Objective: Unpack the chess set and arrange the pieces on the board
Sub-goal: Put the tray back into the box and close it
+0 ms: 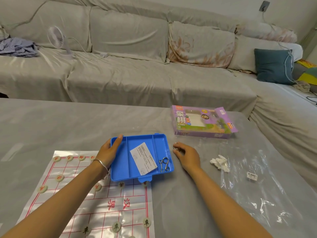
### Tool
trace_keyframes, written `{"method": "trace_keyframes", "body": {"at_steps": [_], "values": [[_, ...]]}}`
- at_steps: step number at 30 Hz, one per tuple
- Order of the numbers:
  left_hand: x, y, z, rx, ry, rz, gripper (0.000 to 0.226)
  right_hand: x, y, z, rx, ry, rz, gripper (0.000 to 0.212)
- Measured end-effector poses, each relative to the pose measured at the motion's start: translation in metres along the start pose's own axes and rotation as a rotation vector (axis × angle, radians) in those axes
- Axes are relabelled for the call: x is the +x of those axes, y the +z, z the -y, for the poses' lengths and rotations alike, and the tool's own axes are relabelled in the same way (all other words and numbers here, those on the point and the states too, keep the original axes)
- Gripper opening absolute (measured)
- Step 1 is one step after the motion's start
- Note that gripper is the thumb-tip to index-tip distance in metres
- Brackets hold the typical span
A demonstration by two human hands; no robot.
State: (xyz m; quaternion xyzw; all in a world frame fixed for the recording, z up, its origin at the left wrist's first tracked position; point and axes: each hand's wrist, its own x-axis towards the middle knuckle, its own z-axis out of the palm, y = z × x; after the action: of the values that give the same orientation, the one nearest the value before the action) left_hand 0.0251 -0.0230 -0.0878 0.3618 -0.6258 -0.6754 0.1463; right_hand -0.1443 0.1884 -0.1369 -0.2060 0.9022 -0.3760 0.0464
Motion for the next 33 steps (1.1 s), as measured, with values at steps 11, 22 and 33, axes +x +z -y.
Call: {"method": "trace_keyframes", "body": {"at_steps": [11,22,33], "values": [[-0.018,-0.007,0.002,-0.018,-0.021,-0.028,0.028,-0.045,-0.020,-0.009,0.172,0.013,-0.069,0.011],[-0.061,-0.011,0.000,0.001,-0.018,-0.003,0.040,-0.084,-0.048,0.092,0.283,-0.123,0.153,0.010],[-0.105,-0.033,-0.026,-0.075,-0.015,0.005,0.036,-0.111,-0.076,0.112,0.319,-0.049,0.044,0.022]]}}
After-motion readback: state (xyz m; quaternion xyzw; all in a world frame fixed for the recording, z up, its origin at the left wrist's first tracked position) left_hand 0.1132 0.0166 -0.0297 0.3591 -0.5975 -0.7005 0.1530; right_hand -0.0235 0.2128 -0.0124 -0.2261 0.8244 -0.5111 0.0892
